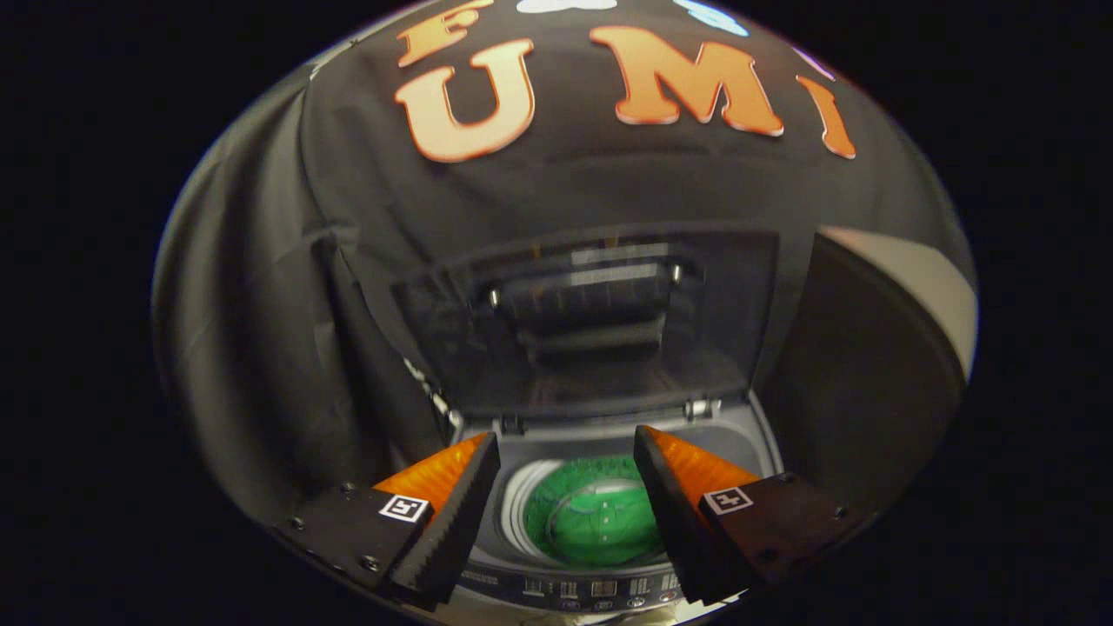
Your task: Put the clothes into the washing machine and then close the washing machine lid.
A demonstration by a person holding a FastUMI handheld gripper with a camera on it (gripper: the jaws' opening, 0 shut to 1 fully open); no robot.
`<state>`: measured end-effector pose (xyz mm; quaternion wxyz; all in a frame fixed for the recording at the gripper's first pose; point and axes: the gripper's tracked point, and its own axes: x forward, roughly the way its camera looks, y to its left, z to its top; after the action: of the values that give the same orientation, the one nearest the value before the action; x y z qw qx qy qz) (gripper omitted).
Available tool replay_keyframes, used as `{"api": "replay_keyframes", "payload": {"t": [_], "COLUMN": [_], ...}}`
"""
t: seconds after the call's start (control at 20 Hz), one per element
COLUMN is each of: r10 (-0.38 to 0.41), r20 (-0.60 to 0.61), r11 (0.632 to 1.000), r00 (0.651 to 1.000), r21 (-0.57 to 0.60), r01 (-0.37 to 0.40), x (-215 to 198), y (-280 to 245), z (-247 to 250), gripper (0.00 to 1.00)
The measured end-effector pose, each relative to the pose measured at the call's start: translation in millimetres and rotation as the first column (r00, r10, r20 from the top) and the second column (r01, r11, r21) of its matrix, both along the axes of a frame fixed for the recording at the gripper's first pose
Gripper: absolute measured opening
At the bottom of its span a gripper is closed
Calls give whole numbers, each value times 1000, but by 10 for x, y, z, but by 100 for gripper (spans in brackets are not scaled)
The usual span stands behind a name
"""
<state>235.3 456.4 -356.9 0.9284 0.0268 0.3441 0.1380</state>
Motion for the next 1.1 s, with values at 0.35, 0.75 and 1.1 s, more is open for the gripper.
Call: {"api": "replay_keyframes", "payload": {"t": [0.35,0.75,1.1], "r10": [-9,1,-1], "r20": [265,227,169], "r11": [1000,999,995], "r00": [964,974,986], "r21": [19,-38,-103], "r01": [4,8,18], "x": [935,1793,1989], "y": [-37,63,61], "z": [1227,805,347], "gripper": [98,98,99]}}
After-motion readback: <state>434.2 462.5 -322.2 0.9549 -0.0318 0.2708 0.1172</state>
